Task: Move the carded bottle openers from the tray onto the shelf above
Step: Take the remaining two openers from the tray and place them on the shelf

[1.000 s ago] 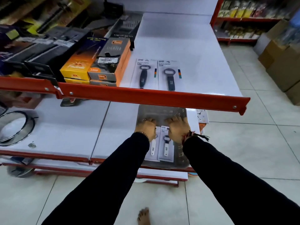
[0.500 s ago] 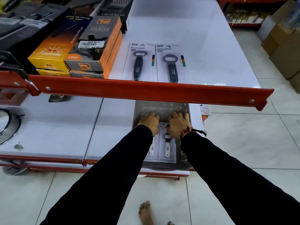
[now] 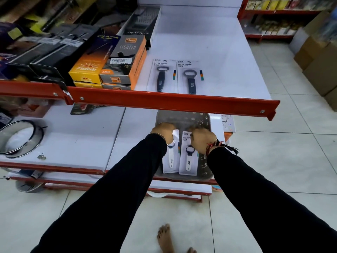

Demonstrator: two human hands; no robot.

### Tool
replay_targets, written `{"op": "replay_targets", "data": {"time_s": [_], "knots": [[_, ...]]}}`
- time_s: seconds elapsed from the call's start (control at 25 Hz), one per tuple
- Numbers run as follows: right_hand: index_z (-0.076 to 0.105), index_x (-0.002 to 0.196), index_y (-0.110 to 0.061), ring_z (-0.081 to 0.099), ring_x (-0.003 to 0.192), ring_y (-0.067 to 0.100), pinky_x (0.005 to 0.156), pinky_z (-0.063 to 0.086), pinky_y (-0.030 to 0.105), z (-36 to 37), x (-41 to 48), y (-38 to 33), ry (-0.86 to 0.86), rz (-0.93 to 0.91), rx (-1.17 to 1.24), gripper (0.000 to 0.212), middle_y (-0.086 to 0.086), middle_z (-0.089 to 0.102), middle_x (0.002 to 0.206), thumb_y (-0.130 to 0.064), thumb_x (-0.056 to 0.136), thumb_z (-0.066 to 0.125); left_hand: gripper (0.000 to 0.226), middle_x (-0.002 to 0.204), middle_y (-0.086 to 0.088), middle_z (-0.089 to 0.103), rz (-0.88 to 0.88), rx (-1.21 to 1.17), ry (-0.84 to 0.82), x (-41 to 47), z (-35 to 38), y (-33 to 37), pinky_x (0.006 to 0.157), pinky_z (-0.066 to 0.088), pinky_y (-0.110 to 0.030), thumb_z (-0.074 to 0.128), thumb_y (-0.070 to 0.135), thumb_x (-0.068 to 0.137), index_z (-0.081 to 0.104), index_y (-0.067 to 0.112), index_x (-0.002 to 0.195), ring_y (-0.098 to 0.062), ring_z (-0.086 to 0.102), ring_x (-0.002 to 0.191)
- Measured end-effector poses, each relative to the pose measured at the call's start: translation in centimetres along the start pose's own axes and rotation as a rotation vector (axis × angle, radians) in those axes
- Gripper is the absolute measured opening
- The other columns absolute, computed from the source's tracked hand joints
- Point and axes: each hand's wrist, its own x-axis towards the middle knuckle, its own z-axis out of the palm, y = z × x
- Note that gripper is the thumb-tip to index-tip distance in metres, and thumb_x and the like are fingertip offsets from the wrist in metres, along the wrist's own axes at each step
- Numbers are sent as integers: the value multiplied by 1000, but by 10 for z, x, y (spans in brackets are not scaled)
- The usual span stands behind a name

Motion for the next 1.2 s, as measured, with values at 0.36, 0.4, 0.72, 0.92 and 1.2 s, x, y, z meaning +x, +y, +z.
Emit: {"op": "replay_targets", "data": {"time_s": [0.36,0.4,0.72,0.92,1.2], "knots": [[45,136,-20,55,113,37,67,45,39,-61,-75,-16,175,-48,-33,56,11,58,127,-6,82,54,48,126,-18,64,50,-18,302,-104,-48,23,90,51,-40,60,2,86,58,13,133,-38,63,112],[46,134,-19,55,112,37,65,41,37,-68,-84,-18,195,-60,-55,54,10,58,126,-6,82,53,48,128,-17,64,54,-23,319,-116,-55,26,91,51,-39,60,2,86,58,14,132,-37,62,114],[50,126,-17,57,102,34,62,43,37,-145,-143,-27,386,-148,-93,42,6,59,114,-4,86,45,45,126,-12,65,94,20,400,-174,-110,48,85,52,-37,47,-1,91,58,16,131,-32,61,115],[49,123,-16,58,97,34,60,38,35,-218,-146,-18,476,-120,-136,36,7,59,109,-7,88,45,46,127,-15,62,161,72,415,-172,-170,68,90,51,-36,55,7,89,54,13,135,-34,60,115],[48,129,-10,59,107,41,77,52,46,-309,-90,18,584,-61,-98,40,18,59,119,-4,91,37,46,130,-15,63,264,44,543,-125,-263,117,99,49,-36,51,6,90,53,15,136,-33,60,118]]}}
